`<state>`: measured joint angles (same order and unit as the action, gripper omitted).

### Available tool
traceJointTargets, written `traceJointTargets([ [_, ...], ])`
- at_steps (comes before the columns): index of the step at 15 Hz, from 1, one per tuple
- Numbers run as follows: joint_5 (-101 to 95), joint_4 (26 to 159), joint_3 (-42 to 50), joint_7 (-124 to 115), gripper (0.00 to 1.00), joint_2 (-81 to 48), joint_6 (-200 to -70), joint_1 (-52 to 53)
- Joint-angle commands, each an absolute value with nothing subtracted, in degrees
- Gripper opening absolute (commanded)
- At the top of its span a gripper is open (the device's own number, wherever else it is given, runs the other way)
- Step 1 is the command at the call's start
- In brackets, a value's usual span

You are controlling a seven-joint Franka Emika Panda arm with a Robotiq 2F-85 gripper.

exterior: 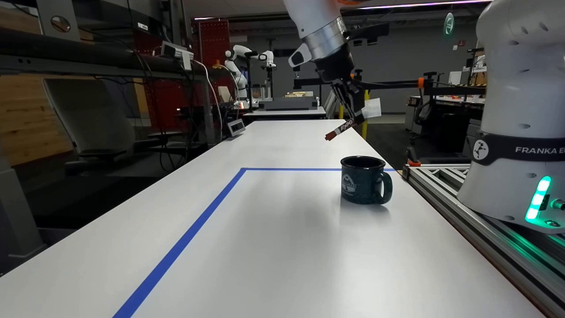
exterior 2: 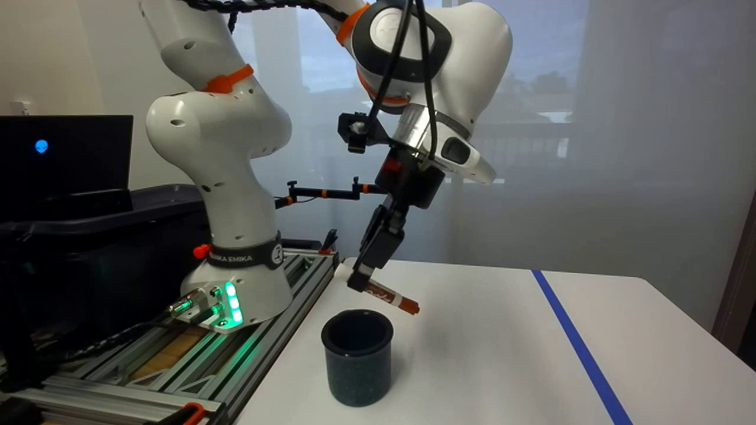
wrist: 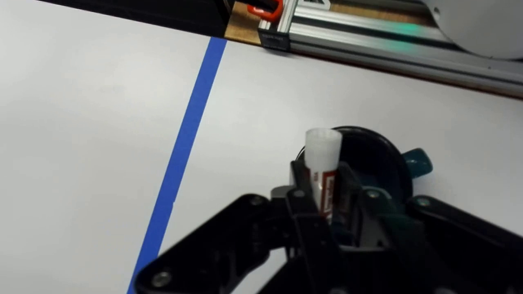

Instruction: Remove the marker from the mug cup and place it on the table

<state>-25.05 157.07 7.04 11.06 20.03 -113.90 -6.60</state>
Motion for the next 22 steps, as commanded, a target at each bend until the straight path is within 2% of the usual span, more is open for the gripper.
traceJointTargets([
  [1,-23.76,157.06,8.38,4.58,0.05,18.0,-122.69,-8.59],
  [6,-22.83,157.56,7.84,-5.6,0.05,9.84,-141.32,-10.08],
  [9,-21.03,155.9,8.5,-6.48,0.05,2.13,-147.48,-10.08],
  [14,-13.16,151.57,8.49,-2.02,0.05,-8.81,-151.74,-9.16],
  [20,-11.8,145.68,8.41,-0.59,0.05,-15.17,-151.34,-8.31],
  [21,-11.99,144.87,8.42,-0.62,0.21,-16.02,-151.01,-8.06],
  [22,-12.83,144.18,8.76,-1.28,0.46,-16.69,-150.75,-7.53],
])
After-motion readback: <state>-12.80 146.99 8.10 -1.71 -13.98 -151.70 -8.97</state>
